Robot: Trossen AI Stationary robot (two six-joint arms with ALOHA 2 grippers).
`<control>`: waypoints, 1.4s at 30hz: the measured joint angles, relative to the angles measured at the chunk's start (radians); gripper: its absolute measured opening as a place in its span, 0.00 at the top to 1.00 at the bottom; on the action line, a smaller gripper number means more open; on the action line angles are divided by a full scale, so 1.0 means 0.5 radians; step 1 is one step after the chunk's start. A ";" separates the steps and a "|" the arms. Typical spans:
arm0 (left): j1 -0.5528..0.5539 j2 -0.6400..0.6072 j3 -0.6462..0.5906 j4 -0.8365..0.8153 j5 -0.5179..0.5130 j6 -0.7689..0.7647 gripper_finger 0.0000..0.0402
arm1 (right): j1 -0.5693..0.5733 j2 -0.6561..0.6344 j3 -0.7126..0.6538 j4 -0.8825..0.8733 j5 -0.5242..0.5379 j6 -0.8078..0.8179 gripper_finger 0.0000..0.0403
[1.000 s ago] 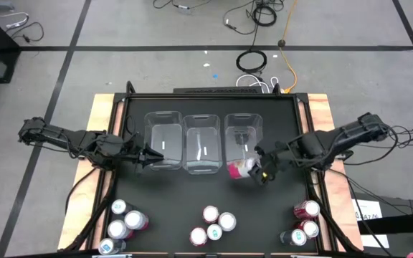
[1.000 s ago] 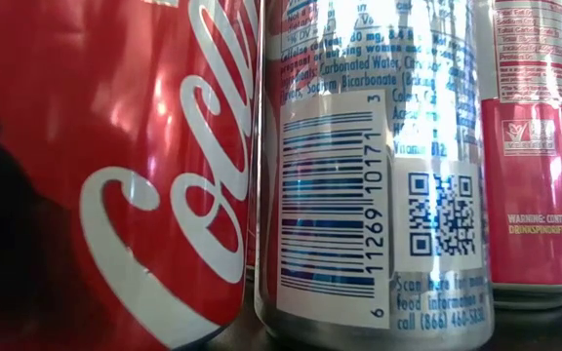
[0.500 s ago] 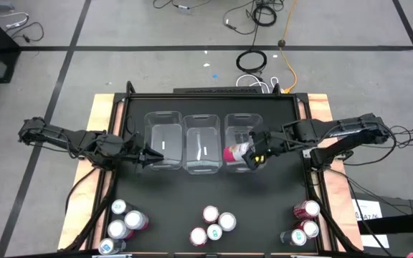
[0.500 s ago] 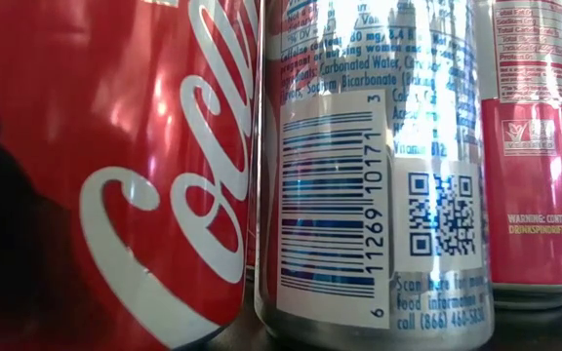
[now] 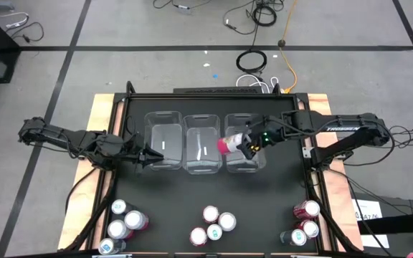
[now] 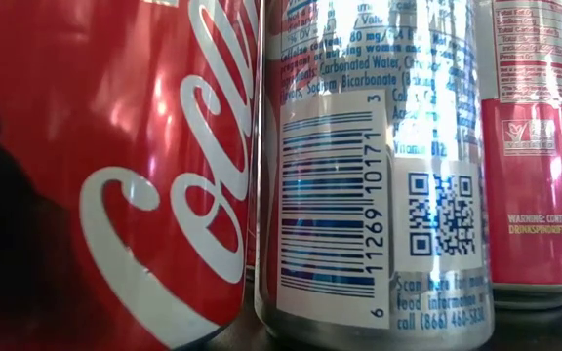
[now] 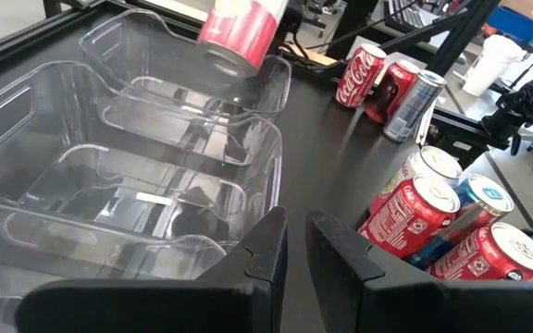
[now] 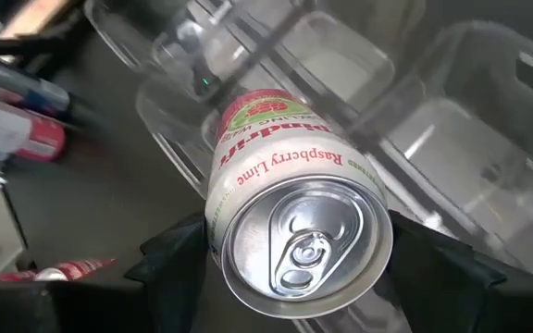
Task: Sort soda cans
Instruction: Put the pink-white soda can into the middle transparent bin
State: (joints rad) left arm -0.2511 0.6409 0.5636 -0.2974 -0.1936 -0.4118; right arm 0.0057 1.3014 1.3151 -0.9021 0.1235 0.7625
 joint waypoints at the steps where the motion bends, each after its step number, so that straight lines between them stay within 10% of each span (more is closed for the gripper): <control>1: 0.000 0.000 0.000 0.000 0.000 0.000 0.87 | -0.014 0.000 0.000 0.032 -0.005 -0.024 0.31; 10: 0.001 0.000 0.000 0.001 0.000 0.000 0.87 | -0.119 0.097 0.110 0.156 -0.101 -0.196 0.31; 29: 0.000 0.000 0.000 0.000 -0.002 0.000 0.87 | -0.331 1.253 1.483 -0.590 -0.081 -0.690 0.31; 42: 0.000 0.000 0.000 0.000 -0.002 0.000 0.87 | -0.482 1.707 1.732 -0.856 0.086 -0.493 0.31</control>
State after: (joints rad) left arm -0.2512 0.6407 0.5636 -0.2974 -0.1947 -0.4118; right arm -0.2352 2.1550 2.1813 -1.3302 0.1664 0.5161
